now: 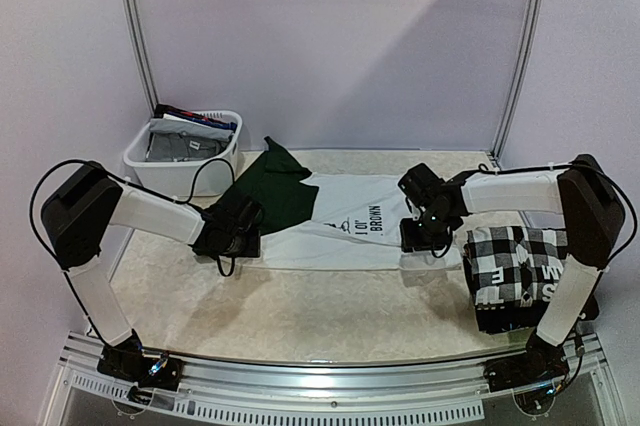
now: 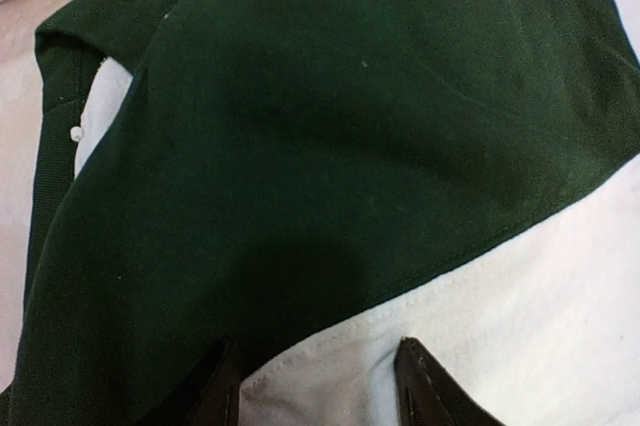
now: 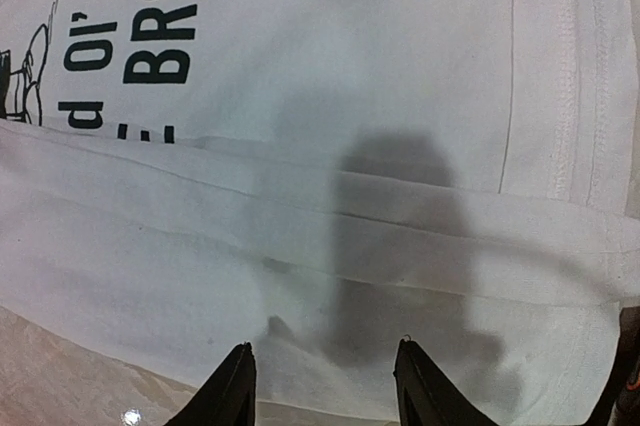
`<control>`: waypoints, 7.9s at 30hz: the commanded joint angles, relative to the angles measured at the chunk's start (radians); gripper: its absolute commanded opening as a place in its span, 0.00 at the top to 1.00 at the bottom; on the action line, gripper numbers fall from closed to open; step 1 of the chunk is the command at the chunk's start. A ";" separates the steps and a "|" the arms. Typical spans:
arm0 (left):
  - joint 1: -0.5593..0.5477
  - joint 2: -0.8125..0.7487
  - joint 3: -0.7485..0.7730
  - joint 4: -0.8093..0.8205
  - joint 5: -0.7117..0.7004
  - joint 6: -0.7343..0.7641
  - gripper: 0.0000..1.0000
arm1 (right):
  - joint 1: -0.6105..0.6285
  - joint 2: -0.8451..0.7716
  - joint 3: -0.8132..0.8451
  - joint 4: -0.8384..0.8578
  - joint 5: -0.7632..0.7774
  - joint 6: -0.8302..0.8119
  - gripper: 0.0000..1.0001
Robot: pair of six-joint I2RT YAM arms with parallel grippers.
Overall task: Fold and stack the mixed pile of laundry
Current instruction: Adjust the 1/3-folded T-shirt at the center of the board, then move the 1/3-folded T-shirt to the center of the board, then pick up the 1/3-folded T-shirt from the center of the board.
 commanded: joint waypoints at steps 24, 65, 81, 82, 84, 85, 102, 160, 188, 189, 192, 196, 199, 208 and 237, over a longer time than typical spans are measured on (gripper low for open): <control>-0.005 0.015 -0.049 -0.088 0.005 -0.007 0.51 | -0.111 0.128 0.090 0.023 0.005 -0.037 0.53; -0.019 -0.144 -0.181 -0.098 -0.025 -0.003 0.43 | 0.015 0.024 -0.132 0.234 -0.262 -0.036 0.55; -0.079 -0.244 -0.320 -0.247 0.047 -0.162 0.45 | 0.138 -0.009 -0.315 0.213 -0.214 0.110 0.58; -0.087 -0.260 -0.327 -0.258 0.043 -0.173 0.45 | 0.150 -0.015 -0.323 0.207 -0.206 0.116 0.58; -0.101 -0.296 -0.341 -0.277 0.040 -0.198 0.45 | 0.166 -0.030 -0.345 0.206 -0.193 0.140 0.58; -0.109 -0.311 -0.349 -0.286 0.039 -0.211 0.45 | 0.173 -0.037 -0.358 0.208 -0.188 0.148 0.58; -0.248 -0.587 -0.350 -0.491 -0.065 -0.306 0.42 | 0.233 -0.226 -0.384 0.144 -0.127 0.190 0.55; 0.136 -0.110 0.411 -0.288 -0.143 -0.095 0.07 | 0.059 -0.440 -0.289 0.238 0.302 0.056 0.01; 0.331 0.446 0.796 -0.222 0.273 0.067 0.54 | 0.046 -0.435 -0.305 0.247 0.305 0.037 0.01; 0.333 0.459 0.808 -0.222 0.276 0.067 0.55 | 0.045 -0.433 -0.304 0.245 0.305 0.037 0.01; 0.339 0.492 0.834 -0.229 0.276 0.058 0.58 | 0.045 -0.428 -0.298 0.236 0.306 0.034 0.01; 0.339 0.516 0.842 -0.220 0.265 0.043 0.58 | 0.045 -0.434 -0.299 0.236 0.312 0.032 0.01; 0.339 0.538 0.858 -0.233 0.249 0.039 0.58 | 0.045 -0.431 -0.298 0.239 0.313 0.030 0.01; 0.329 0.570 0.889 -0.263 0.210 0.031 0.60 | 0.045 -0.410 -0.293 0.244 0.304 0.026 0.01; 0.254 0.432 0.895 -0.285 0.153 0.055 1.00 | 0.012 -0.385 -0.245 0.216 0.308 0.034 0.01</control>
